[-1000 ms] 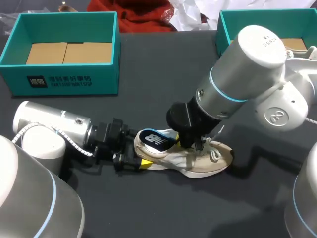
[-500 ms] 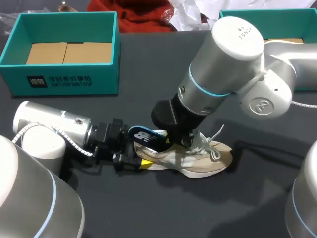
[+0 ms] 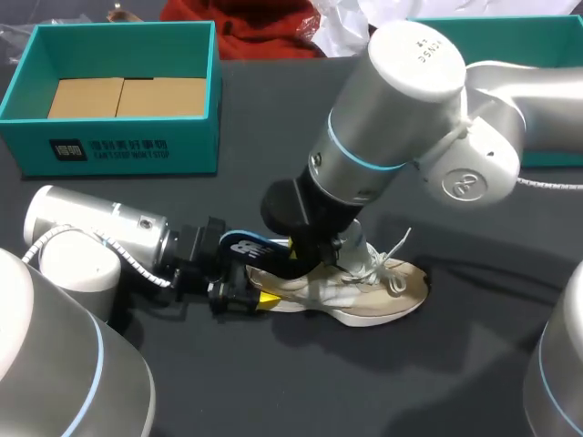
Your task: Take the shoe out of the shoebox, open the shoe tongue, remove and reinsert the insole, then place the shoe into the shoebox
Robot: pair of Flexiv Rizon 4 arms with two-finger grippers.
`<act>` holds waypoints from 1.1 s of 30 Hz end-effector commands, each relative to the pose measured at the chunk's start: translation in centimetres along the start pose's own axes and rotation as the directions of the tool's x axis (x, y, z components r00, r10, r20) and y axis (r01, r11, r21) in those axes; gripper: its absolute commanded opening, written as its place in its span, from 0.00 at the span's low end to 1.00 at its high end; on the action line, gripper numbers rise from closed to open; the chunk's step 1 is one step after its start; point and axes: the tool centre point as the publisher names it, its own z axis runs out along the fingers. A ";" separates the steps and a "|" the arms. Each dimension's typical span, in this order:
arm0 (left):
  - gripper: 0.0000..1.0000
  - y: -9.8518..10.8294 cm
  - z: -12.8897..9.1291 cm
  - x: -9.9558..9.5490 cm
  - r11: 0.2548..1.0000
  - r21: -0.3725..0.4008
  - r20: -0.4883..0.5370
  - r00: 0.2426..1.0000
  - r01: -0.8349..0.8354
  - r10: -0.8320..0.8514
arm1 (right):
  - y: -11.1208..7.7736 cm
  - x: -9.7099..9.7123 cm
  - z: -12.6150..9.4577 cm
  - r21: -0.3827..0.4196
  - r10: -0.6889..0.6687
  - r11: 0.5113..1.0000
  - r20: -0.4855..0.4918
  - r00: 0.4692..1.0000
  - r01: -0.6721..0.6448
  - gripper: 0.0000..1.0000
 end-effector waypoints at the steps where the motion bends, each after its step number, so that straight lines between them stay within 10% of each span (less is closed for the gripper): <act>1: 0.00 0.4 0.3 -0.1 1.000 -0.002 0.000 1.000 0.000 0.000 | 0.5 -0.6 0.5 0.019 0.023 1.000 -0.018 1.000 -0.023 0.22; 16: 0.00 0.4 0.3 -0.1 1.000 -0.002 0.000 1.000 0.000 0.000 | -0.6 -1.2 -0.4 -0.003 0.181 0.983 -0.065 0.981 -0.182 0.54; 33: 0.00 0.4 0.3 -0.1 1.000 -0.002 0.000 1.000 0.000 0.000 | -0.2 -1.1 0.3 -0.152 0.340 0.915 -0.206 0.917 -0.373 0.57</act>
